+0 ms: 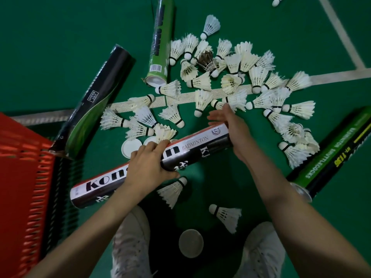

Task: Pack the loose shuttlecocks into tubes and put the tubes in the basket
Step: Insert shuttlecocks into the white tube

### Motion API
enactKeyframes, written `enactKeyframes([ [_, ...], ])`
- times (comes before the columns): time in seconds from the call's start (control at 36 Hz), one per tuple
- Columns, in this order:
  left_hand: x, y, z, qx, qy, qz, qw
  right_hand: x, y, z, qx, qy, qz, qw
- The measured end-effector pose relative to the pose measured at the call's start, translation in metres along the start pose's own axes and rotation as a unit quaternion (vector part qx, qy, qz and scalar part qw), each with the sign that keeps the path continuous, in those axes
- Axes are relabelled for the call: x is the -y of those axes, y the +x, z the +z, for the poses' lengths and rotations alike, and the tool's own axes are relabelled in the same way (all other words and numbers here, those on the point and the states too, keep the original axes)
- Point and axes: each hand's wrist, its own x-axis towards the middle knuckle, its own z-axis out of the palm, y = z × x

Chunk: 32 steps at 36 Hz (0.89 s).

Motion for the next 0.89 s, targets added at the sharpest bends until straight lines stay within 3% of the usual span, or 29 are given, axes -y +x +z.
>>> enactKeyframes([
  [0.08,0.003,0.002,-0.001,0.007,0.006,-0.031,0.999,-0.016,0.001,0.003,-0.036,-0.014,0.006,0.999],
  [0.33,0.028,0.0,-0.003,0.024,0.022,-0.1,0.994,-0.045,0.0,0.024,-0.04,-0.082,0.017,0.996],
  [0.47,0.044,-0.009,0.001,0.034,-0.004,-0.137,0.99,-0.061,-0.012,0.044,0.029,-0.161,0.009,0.986],
  [0.56,0.05,-0.014,0.004,0.043,-0.004,-0.147,0.988,-0.068,-0.027,0.044,0.115,-0.194,-0.047,0.973],
  [0.61,0.055,-0.017,0.005,0.047,0.003,-0.148,0.988,-0.075,-0.032,0.043,0.217,-0.245,-0.073,0.942],
  [0.69,0.06,-0.024,0.005,0.051,0.008,-0.147,0.988,-0.088,-0.035,0.044,0.315,-0.385,-0.12,0.859],
  [0.81,0.062,-0.032,0.007,0.058,0.005,-0.149,0.987,-0.1,-0.038,0.052,0.344,-0.507,-0.163,0.773],
  [0.89,0.063,-0.036,0.011,0.065,0.0,-0.147,0.987,-0.109,-0.041,0.058,0.322,-0.558,-0.21,0.735],
])
